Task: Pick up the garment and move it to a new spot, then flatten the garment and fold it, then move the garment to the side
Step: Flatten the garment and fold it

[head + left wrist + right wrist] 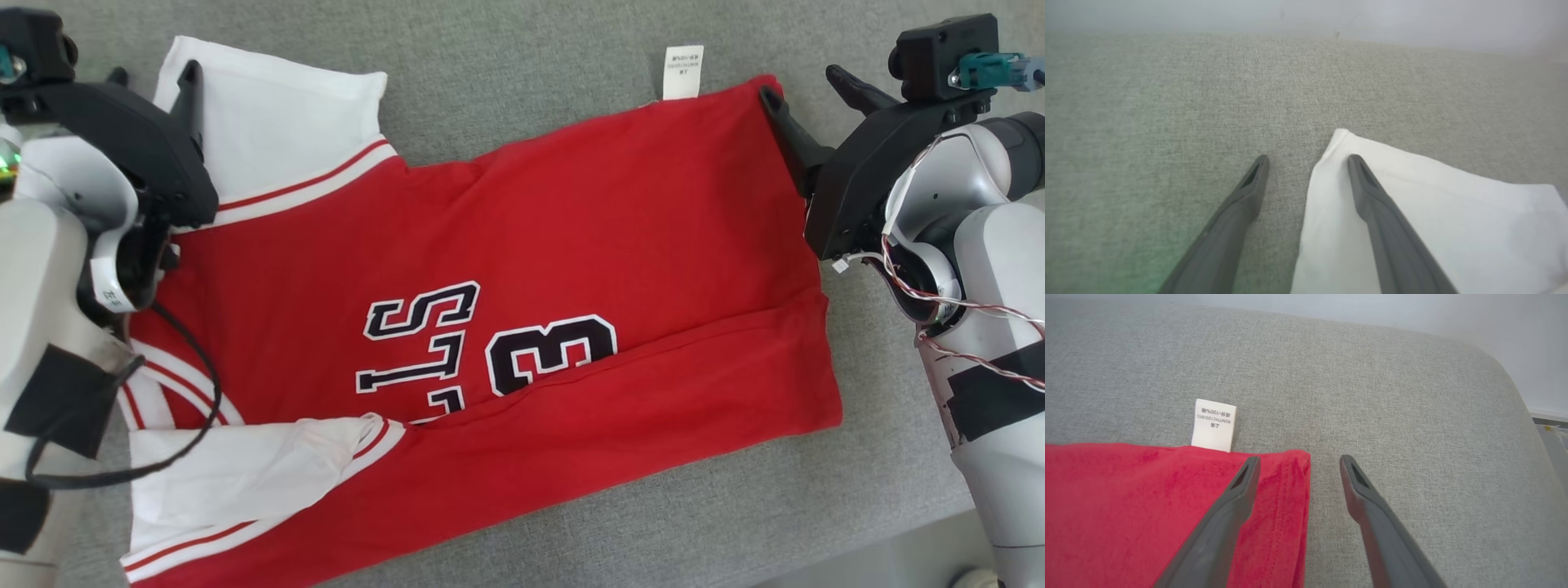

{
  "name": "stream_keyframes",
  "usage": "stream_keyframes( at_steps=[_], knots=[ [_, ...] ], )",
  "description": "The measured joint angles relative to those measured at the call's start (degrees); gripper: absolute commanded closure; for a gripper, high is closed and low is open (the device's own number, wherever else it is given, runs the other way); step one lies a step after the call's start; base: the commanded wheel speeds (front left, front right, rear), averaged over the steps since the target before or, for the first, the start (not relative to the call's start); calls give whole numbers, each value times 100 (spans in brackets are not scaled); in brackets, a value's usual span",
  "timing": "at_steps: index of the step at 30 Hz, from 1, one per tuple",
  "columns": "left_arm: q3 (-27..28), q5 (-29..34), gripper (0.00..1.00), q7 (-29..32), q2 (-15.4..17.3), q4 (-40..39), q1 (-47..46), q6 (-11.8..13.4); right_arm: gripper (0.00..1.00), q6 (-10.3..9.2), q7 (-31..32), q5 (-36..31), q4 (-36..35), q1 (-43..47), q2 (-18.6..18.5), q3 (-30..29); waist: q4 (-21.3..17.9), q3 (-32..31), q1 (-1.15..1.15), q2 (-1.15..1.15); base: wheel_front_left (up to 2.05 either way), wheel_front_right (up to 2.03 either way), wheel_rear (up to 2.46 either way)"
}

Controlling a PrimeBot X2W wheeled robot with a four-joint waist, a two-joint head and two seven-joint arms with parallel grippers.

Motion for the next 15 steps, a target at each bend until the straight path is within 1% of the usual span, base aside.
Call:
stream_keyframes(
  at_steps=[2,3,4,5,9,15],
  knots=[
    [-56,35,0,77,55,41,-85,-38,0,0,21,0,-36,23,8,-5,-37,51,0,0,0,0,0],
    [-83,35,6,140,77,57,-120,-68,0,0,37,-1,-57,27,12,-11,-55,76,0,0,0,0,0],
    [-116,36,41,220,110,70,-161,-115,0,0,60,-2,-76,29,12,-19,-71,100,-1,0,0,0,0],
    [-147,36,100,322,138,73,-201,-174,0,0,90,-3,-88,29,10,-24,-84,126,-1,-1,0,0,0],
    [-201,-73,100,779,278,-36,-341,-413,0,0,405,-13,-111,-16,-35,-34,-110,222,-1,-1,0,0,0],
    [-257,-94,100,1033,359,-318,-348,-407,0,0,1149,-142,-216,-153,-230,0,-81,250,0,0,0,0,0]
  ],
)
